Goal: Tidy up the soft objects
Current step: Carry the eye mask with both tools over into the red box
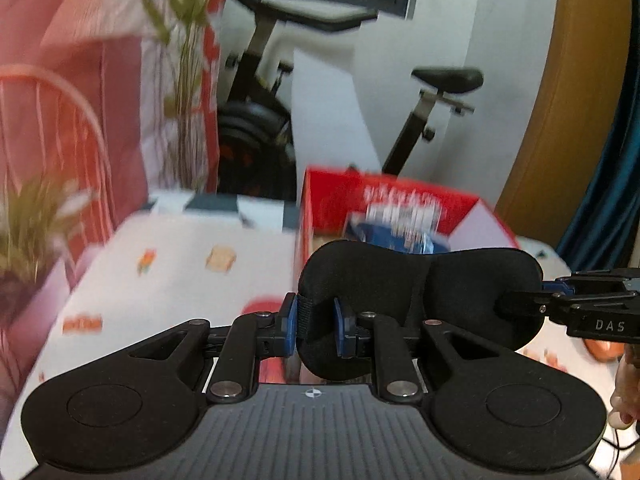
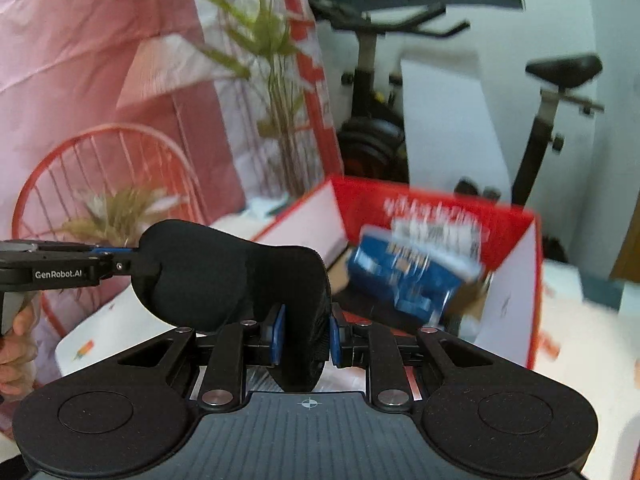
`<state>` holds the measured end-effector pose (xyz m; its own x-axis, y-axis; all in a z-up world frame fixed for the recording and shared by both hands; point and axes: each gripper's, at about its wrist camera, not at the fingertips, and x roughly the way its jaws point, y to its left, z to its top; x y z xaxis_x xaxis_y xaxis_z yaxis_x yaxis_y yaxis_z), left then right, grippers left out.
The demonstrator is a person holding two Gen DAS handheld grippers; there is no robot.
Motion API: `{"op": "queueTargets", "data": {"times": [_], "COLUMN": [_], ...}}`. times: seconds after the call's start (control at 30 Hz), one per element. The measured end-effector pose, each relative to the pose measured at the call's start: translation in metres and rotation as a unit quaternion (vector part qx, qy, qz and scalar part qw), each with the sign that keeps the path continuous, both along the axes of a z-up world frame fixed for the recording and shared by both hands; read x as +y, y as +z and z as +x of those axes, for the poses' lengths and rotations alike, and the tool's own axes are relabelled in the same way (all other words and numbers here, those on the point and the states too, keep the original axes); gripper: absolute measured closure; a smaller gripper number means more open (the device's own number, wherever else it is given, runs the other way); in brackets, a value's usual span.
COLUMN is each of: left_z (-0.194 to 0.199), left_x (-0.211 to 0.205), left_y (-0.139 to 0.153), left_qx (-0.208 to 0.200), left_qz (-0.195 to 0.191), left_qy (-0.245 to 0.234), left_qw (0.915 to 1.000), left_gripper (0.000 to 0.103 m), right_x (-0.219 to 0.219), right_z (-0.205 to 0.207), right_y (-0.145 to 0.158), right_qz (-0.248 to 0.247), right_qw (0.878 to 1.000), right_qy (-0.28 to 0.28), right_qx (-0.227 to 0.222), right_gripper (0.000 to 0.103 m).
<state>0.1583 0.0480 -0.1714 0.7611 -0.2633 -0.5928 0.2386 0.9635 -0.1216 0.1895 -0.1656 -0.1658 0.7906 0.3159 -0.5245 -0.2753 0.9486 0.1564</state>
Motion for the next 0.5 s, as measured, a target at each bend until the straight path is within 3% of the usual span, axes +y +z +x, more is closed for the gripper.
{"op": "queueTargets", "data": {"times": [0.27, 0.5], "left_z": [0.043, 0.102], "left_x": [-0.032, -0.072], "left_y": [0.039, 0.037], "left_qx": [-0.063, -0.038], "left_qz": [0.008, 0.037], "left_qy": [-0.014, -0.051], "left_qw": [0.9979, 0.9973], "left_gripper": [0.084, 0.086], "right_x": [-0.024, -0.043], "right_z": [0.048, 0.091], "right_y": [0.03, 0.01], "right_qz": [-0.013, -0.009], "right_qw": [0.999, 0.998], "right_qy": [-0.026, -0.033], "right_qx": [-0.025, 0.048], "right_gripper": [0.083, 0.083]}}
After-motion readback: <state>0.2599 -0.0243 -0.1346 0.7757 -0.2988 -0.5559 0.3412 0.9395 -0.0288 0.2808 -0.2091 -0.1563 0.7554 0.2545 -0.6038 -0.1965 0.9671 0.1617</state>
